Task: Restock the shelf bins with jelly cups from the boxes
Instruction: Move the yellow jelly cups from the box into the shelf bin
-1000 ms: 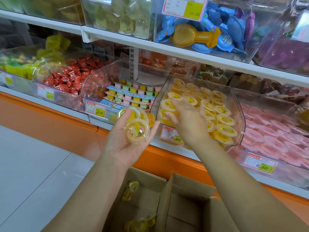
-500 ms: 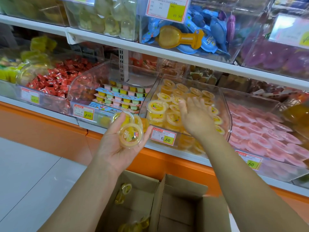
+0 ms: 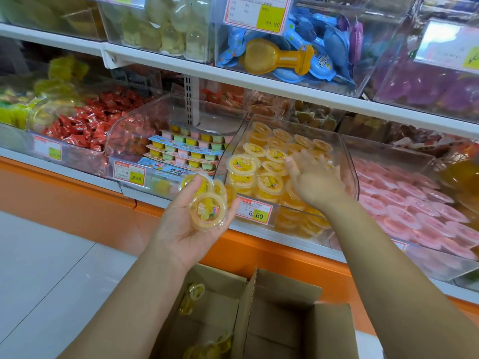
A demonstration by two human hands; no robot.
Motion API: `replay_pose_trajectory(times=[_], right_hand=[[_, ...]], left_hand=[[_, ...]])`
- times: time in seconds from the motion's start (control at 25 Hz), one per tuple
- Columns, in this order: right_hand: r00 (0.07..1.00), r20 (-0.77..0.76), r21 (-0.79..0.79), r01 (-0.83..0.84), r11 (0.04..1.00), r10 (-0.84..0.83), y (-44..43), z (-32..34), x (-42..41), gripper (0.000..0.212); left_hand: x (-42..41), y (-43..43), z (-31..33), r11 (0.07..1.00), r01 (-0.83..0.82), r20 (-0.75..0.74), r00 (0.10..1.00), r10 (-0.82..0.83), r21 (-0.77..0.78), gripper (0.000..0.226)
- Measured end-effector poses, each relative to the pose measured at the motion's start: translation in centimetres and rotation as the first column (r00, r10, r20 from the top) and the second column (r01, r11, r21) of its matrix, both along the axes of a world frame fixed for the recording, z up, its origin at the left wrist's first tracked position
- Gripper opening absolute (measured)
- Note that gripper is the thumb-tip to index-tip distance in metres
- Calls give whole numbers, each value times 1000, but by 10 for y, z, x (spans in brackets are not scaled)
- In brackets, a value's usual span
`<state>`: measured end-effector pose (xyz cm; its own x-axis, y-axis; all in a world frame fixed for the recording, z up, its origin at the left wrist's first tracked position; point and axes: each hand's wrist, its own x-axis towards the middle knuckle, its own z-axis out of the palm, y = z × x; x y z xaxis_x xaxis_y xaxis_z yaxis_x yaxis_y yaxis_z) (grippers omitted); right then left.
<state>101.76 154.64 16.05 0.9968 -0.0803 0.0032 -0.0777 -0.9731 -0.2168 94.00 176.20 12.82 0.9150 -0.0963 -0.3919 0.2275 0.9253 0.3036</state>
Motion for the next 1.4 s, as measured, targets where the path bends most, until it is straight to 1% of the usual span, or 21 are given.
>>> replay_pose_trajectory(times=[0.04,0.08,0.12,0.16,0.2,0.28,0.36,0.4,0.52,0.64,0.68,0.72,0.76,0.8,0.84,0.88,0.96,1.04,1.16,1.32,1.4], right_hand=[[986,152,57,-74,996,65,1,4,-3,53],[942,305,150,-191,970,139,5,11,-7,44],[904,395,243,-272,931,161,13,20,-15,36],[895,410,331,-324,886,174,19,27,-24,29],[906,359,402,-369,838,226,26,33,-33,24],[919,151,491,-390,779,365,37,34,-48,22],[895,-11,547,-368,752,447,41,32,-57,27],[891,-54,560,-347,752,451,42,31,-59,29],[915,-46,697,-257,669,400,39,27,-59,22],[972,165,779,-233,583,167,26,28,-51,7],[965,253,766,-240,596,64,21,27,-47,9],[940,341,715,-247,654,-18,15,23,-42,10],[903,426,617,-246,748,-55,10,16,-38,9],[863,505,479,-244,843,-37,8,7,-36,8],[822,568,342,-261,903,22,8,-3,-34,9],[787,610,242,-302,922,98,9,-15,-33,10],[747,640,172,-367,914,180,10,-31,-31,11],[739,649,169,-369,914,179,10,-36,-30,11],[763,623,169,-349,922,174,11,-36,-32,16],[812,559,138,-290,947,167,9,-34,-37,26],[823,548,159,-279,947,151,8,-33,-37,28]], left_hand=[[-3,-2,2,1000,12,0,1000,-12,-7,44],[-6,-4,4,999,45,3,999,-45,2,40],[-9,-6,6,996,82,2,997,-82,44,32],[-13,-8,7,987,134,-8,991,-133,88,27],[-14,-10,7,972,201,-15,980,-201,124,27],[-19,-14,7,925,330,-12,942,-334,190,37],[-22,-16,8,876,410,12,904,-427,253,40],[-24,-17,8,862,431,21,892,-452,269,41],[-28,-18,10,834,468,45,864,-501,291,38],[-28,-17,12,853,456,25,878,-477,255,45],[-25,-16,11,872,432,8,895,-446,231,49],[-23,-14,9,891,407,-12,910,-414,201,51],[-20,-12,7,906,385,-33,922,-385,175,51],[-18,-10,6,918,366,-59,931,-361,154,49],[-17,-8,4,926,347,-82,937,-339,145,46],[-16,-6,3,931,334,-99,941,-323,144,43],[-16,-4,4,934,324,-108,945,-310,150,37],[-17,-2,4,936,312,-98,949,-299,160,33],[-19,-2,5,938,307,-93,951,-295,161,31],[-23,-4,5,947,299,-86,953,-290,116,12],[-24,-4,5,946,311,-75,950,-304,96,20]])
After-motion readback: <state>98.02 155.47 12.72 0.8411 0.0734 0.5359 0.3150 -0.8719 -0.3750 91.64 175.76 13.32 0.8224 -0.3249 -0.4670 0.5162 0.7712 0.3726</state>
